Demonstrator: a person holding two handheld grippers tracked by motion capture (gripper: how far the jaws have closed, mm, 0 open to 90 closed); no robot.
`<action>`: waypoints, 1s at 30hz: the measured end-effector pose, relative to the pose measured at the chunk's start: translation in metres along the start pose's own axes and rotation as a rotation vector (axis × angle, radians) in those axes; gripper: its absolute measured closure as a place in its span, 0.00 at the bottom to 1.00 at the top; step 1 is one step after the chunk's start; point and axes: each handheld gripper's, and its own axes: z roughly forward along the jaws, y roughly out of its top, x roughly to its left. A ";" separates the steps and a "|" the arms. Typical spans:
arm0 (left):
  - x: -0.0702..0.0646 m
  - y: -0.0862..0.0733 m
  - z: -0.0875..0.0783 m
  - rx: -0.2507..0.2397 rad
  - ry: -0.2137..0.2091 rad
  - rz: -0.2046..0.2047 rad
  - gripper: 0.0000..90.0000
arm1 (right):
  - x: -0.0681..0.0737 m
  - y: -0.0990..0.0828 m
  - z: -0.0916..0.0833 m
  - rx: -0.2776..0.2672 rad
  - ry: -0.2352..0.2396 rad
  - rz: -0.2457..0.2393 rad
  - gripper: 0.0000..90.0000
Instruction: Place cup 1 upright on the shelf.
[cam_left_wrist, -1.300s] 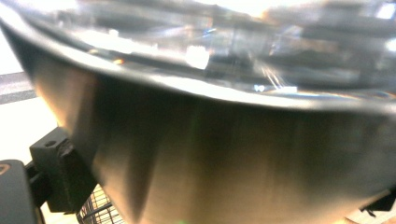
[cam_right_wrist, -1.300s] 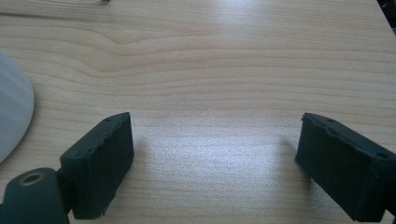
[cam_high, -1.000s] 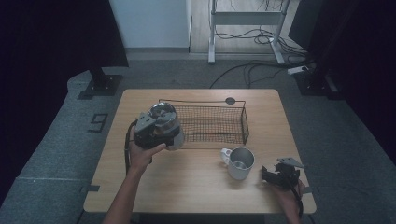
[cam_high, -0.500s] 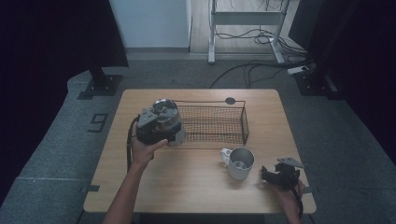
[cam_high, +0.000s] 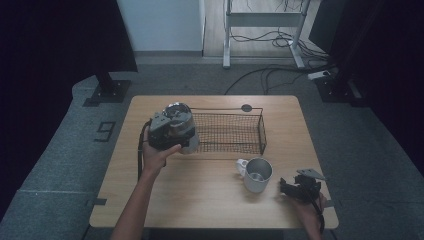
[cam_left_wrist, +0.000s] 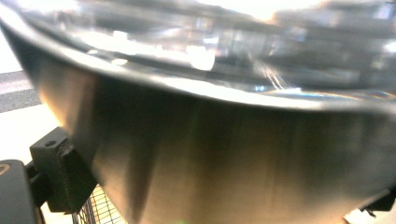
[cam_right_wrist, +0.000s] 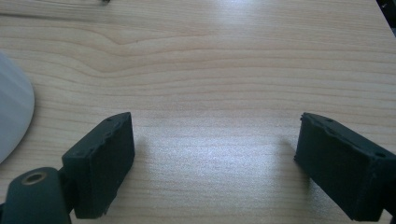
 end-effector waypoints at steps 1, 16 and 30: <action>0.000 0.001 0.001 0.001 0.002 0.001 0.05 | 0.000 0.000 0.000 -0.001 -0.001 -0.002 0.13; 0.005 0.011 0.011 0.001 0.009 -0.016 0.05 | 0.000 0.000 0.000 0.002 0.001 -0.004 0.13; 0.005 0.016 0.021 0.018 0.008 -0.007 0.05 | 0.000 0.000 0.000 -0.001 0.000 -0.004 0.13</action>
